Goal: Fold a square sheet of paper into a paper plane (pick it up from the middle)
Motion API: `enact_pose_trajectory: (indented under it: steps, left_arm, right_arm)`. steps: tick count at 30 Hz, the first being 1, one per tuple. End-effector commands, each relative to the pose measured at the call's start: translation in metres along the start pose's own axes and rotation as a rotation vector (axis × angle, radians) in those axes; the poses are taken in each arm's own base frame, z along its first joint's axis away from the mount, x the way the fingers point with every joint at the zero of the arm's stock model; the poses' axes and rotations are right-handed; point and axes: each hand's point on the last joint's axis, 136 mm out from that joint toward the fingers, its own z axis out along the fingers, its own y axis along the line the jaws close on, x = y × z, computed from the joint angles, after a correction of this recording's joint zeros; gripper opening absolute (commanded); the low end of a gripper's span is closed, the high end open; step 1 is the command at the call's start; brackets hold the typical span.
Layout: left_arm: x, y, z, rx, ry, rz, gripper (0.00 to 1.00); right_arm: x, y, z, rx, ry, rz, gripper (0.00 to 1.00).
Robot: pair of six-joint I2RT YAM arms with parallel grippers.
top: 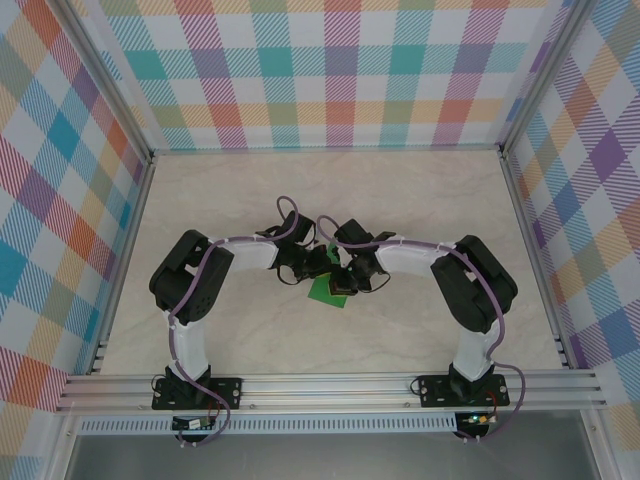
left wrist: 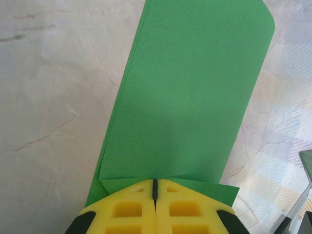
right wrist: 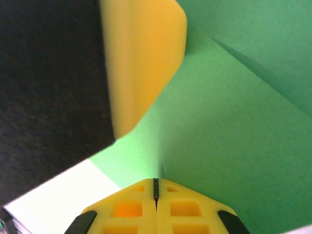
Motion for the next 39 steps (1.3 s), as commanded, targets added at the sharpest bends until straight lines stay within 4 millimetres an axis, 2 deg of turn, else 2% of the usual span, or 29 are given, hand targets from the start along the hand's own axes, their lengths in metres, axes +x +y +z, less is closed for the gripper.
enact_pose_trajectory:
  steps: [1, 13, 26, 29, 34, 39]
  left_arm:
    - [0.037, 0.083, 0.022, -0.266, 0.079, -0.109, 0.0]
    - [0.037, 0.086, 0.02, -0.283, 0.074, -0.11, 0.0]
    - [0.039, 0.09, 0.02, -0.297, 0.072, -0.117, 0.0]
    - [0.038, 0.088, 0.02, -0.289, 0.072, -0.116, 0.0]
    - [0.037, 0.083, 0.02, -0.267, 0.073, -0.111, 0.0]
    - [0.035, 0.079, 0.02, -0.254, 0.07, -0.109, 0.0]
  right_arm:
    - [0.02, -0.012, 0.003, 0.041, 0.07, -0.017, 0.0]
    - [0.037, -0.021, 0.0, 0.066, 0.121, -0.053, 0.0]
    - [0.078, -0.044, -0.003, 0.075, 0.172, -0.047, 0.0]
    - [0.07, -0.044, -0.011, 0.097, 0.131, -0.056, 0.0]
    - [0.031, -0.019, -0.034, 0.055, -0.022, -0.079, 0.0]
    - [0.0, -0.01, -0.032, 0.061, -0.091, -0.04, 0.0]
